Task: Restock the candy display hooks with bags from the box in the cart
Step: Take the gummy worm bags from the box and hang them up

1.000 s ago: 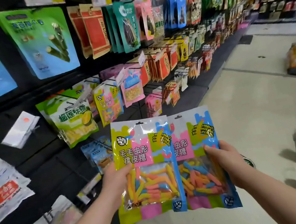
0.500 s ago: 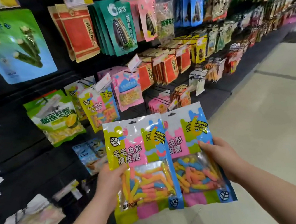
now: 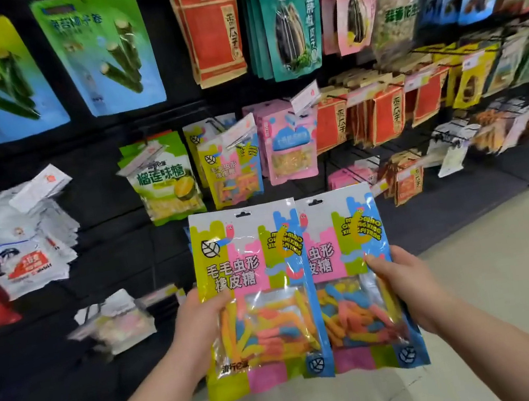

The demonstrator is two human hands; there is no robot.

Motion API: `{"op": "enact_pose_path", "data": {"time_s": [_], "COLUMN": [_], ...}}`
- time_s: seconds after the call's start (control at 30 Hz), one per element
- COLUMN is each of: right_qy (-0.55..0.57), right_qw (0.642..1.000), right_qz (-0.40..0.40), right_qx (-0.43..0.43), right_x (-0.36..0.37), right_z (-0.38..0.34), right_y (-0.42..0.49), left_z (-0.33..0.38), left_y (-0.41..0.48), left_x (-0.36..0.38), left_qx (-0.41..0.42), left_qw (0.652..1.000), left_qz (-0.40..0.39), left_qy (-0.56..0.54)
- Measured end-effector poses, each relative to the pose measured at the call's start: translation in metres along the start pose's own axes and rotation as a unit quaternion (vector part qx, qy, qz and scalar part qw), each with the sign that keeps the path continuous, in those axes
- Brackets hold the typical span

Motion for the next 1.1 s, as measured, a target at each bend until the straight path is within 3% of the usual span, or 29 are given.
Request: {"op": "enact_pose_path", "data": {"time_s": [0.37,0.77,1.1], "right_qy": [-0.036,-0.036,-0.023], "right_qw": [0.998,0.995,0.981], "right_qz": [-0.053,-0.091,-0.186], "right_qx": [0.006,-0.011,-0.056], "right_x": [0.040,0.092,0.123], "right_z": [-0.038,-0.056,-0.069], "right_y": [0.082,0.193,0.267], "left_z": [-0.017,-0.028,-0.053], "left_y": [0.071,0.157,0.194], "left_x": [-0.002,0.002,0.012], "left_qx": [-0.026,0.002,0.032], "left_qw": [0.997,0.993,0.978], "left_qz": [0.054,0.089,0.156], "left_qy": [-0.057,-0.076,-0.133]}}
Point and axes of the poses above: each hand's wrist, its own y-axis towards the middle knuckle, its own x-axis out of the palm, z = x × y, the point moved 7 cm from there along y, towards the middle knuckle, and after that the axes turned 13 degrees about x, right-handed, at the moved point
